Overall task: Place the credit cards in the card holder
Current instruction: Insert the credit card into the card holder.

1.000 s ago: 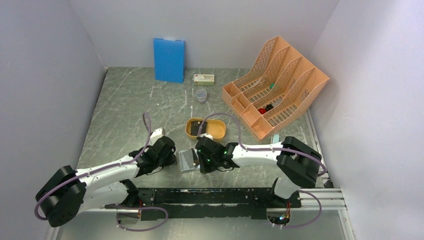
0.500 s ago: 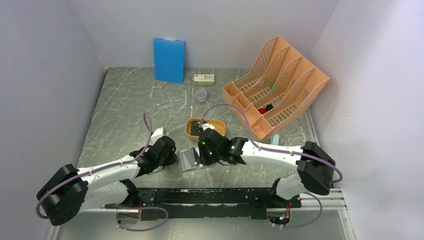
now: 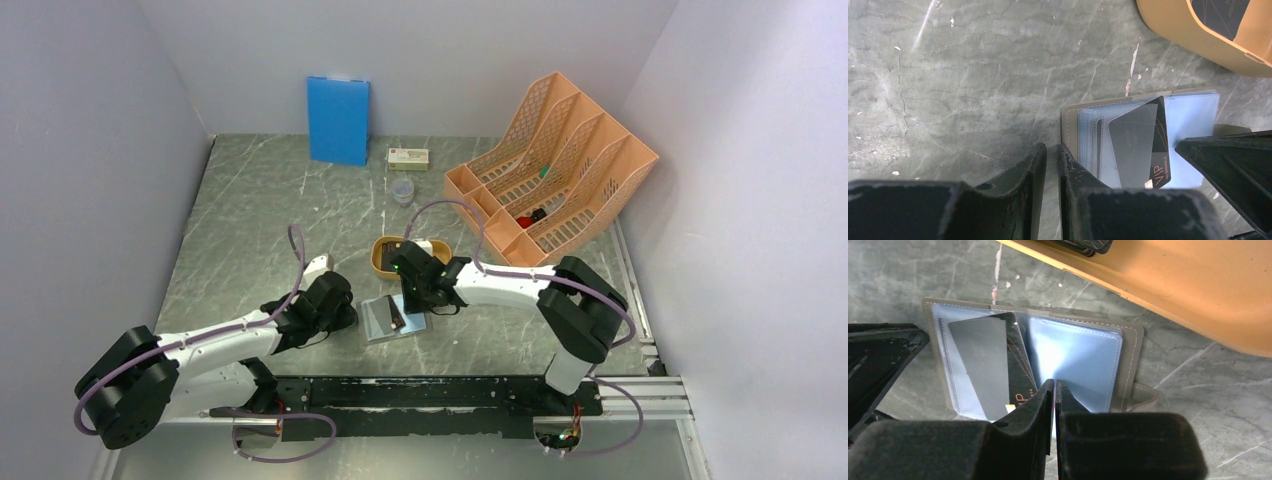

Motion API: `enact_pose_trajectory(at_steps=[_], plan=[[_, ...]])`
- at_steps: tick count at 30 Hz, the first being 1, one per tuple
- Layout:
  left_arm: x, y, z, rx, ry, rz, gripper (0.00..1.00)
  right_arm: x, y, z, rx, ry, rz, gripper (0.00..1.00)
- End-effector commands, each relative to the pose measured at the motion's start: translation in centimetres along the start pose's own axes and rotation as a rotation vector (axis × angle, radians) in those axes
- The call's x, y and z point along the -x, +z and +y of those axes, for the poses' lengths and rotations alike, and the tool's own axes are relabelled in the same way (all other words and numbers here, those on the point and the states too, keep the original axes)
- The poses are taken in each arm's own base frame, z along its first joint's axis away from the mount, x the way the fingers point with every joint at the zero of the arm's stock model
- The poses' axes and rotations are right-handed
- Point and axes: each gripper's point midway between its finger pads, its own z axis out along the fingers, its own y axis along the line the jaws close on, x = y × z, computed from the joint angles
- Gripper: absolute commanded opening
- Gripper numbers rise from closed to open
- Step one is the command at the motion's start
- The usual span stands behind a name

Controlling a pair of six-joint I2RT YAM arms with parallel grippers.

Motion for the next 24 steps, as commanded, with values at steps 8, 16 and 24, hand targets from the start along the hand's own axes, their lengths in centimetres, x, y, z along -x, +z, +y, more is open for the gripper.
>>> enact_pose_trajectory(at_steps=[8,16,24], plan=[[-3.8,0.1,4.2,0.113,0.056,0.136,0.22,0.1,0.8,0.2,-0.013,-0.002,0.025,0.07],[-3.9,0.2,4.2,0.112,0.054,0.141,0.22,-0.3,0.6,1.2,0.044,-0.002,0.051,0.06],[-4.0,0.2,4.2,0.108,0.047,0.144,0.22,-0.9,0.4,2.5,0.099,0.001,0.083,0.05]])
